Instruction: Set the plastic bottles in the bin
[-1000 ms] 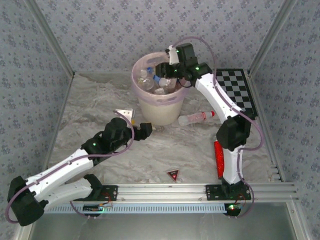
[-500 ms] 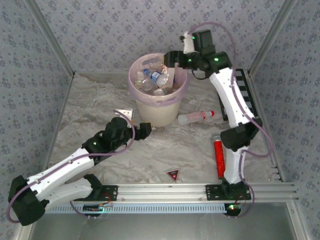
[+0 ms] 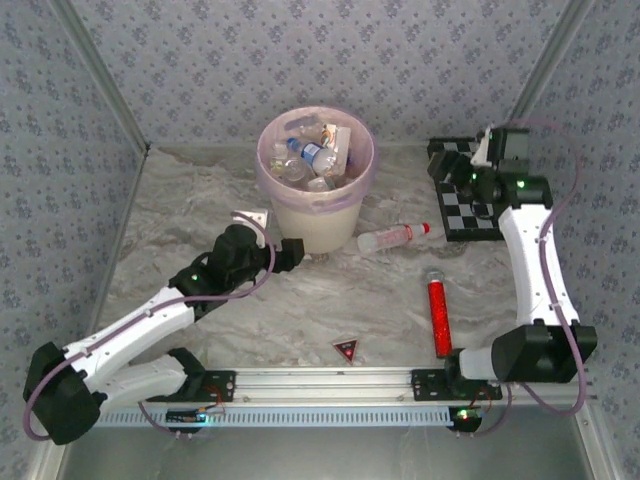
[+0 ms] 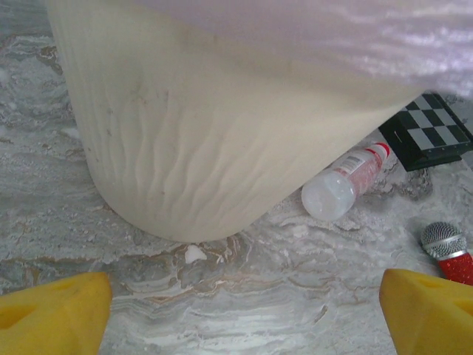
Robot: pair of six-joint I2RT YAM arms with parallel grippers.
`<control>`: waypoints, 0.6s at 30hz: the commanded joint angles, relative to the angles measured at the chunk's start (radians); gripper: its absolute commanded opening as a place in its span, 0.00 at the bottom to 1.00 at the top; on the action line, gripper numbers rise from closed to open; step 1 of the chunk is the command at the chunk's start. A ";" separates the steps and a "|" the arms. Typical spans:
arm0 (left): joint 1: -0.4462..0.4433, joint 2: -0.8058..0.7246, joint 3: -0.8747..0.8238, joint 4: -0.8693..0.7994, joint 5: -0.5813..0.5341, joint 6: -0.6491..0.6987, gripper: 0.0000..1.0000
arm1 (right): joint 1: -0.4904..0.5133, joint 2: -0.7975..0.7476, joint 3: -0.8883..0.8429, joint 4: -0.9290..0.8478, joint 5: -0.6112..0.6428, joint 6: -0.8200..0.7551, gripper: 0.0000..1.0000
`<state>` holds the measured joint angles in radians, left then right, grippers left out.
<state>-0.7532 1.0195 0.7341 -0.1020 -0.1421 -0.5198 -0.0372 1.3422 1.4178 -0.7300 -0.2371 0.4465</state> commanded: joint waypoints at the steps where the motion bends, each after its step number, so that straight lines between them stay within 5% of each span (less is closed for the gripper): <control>1: 0.019 0.022 0.047 0.035 0.031 0.015 0.93 | -0.002 -0.006 -0.159 0.061 0.031 0.125 0.90; 8: 0.051 0.023 0.042 0.066 0.013 -0.052 0.98 | 0.096 0.065 -0.453 0.339 0.019 0.441 0.90; 18: 0.227 -0.246 -0.070 0.029 0.092 -0.283 0.99 | 0.132 0.335 -0.465 0.602 -0.010 0.576 0.82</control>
<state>-0.5480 0.8234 0.6895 -0.0723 -0.0978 -0.7258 0.0959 1.6276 0.9531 -0.2401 -0.2432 0.9409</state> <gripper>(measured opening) 0.989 0.820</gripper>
